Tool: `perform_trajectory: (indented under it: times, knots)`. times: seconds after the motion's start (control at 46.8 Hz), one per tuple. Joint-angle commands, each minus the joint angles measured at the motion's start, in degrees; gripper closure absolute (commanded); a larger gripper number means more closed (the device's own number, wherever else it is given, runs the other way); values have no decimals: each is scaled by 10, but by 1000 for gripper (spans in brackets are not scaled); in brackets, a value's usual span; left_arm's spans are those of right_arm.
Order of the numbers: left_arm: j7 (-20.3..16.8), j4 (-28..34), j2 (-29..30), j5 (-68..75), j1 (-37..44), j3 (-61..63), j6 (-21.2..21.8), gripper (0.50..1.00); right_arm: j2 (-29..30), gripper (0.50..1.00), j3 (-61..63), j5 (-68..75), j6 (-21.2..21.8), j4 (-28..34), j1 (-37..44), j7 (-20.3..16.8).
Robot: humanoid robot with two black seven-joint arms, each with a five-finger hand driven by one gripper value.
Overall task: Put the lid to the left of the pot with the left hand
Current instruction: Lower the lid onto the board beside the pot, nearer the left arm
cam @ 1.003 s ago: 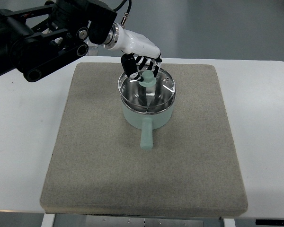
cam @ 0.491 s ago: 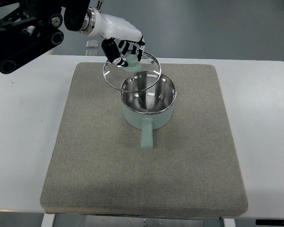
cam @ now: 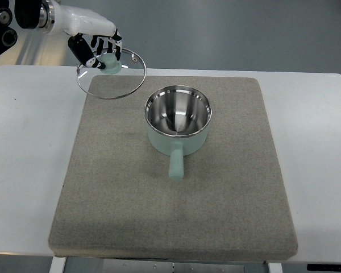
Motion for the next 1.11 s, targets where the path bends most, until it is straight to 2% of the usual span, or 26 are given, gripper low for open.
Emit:
perform_trajectory:
  times: [0.0, 0.085, 0.619, 0.833, 0.897, 0.961, 1.089]
  knots:
    - [0, 1, 5, 3, 32, 1, 35, 1000, 0, 579, 0, 0, 0, 0, 1, 0]
    - [1, 3, 5, 7, 54, 3, 50, 1000, 0, 579, 0, 0, 0, 0, 1, 0]
    - [2, 30, -4, 12, 95, 11, 52, 1000, 0, 577, 0, 0, 0, 0, 0, 0]
    - [3, 51, -27, 12, 103, 10, 57, 1000, 0, 579, 0, 0, 0, 0, 1, 0]
    - [3, 59, -33, 12, 104, 11, 67, 962, 0, 579, 0, 0, 0, 0, 1, 0]
    - [3, 63, -36, 12, 106, 11, 79, 950, 0, 579, 0, 0, 0, 0, 1, 0]
    - [3, 64, -41, 12, 115, 11, 96, 802, 0, 579, 0, 0, 0, 0, 0, 0]
